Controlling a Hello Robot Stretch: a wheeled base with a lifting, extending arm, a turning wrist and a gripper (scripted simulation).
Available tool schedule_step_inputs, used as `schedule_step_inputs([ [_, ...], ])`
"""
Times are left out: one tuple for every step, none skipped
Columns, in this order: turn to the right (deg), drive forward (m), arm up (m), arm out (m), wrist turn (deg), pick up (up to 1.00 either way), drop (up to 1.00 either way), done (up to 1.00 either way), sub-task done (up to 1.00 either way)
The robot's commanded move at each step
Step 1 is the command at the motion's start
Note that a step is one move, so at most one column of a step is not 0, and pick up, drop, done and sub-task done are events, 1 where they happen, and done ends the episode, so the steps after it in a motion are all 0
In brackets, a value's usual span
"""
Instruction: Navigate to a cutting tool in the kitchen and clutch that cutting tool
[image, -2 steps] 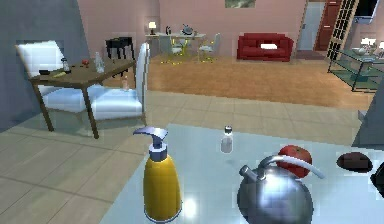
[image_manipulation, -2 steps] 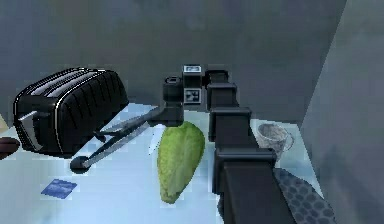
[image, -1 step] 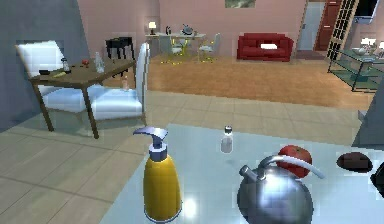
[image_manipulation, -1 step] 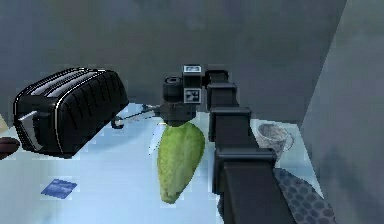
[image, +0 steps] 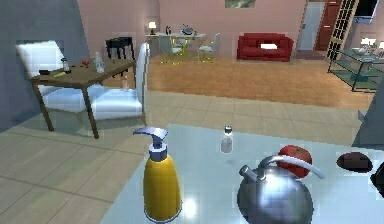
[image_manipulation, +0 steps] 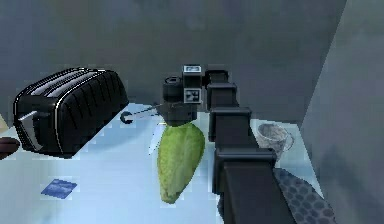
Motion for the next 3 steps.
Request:
schedule_step_inputs([
  [0.0,0.00,-0.16,0.00,0.0,0.00,0.00,0.00,0.00],
  [0.0,0.00,0.00,0.00,0.0,1.00,0.00,0.00,0.00],
  [0.0,0.00,0.10,0.00,0.0,0.00,0.00,0.00,0.00],
])
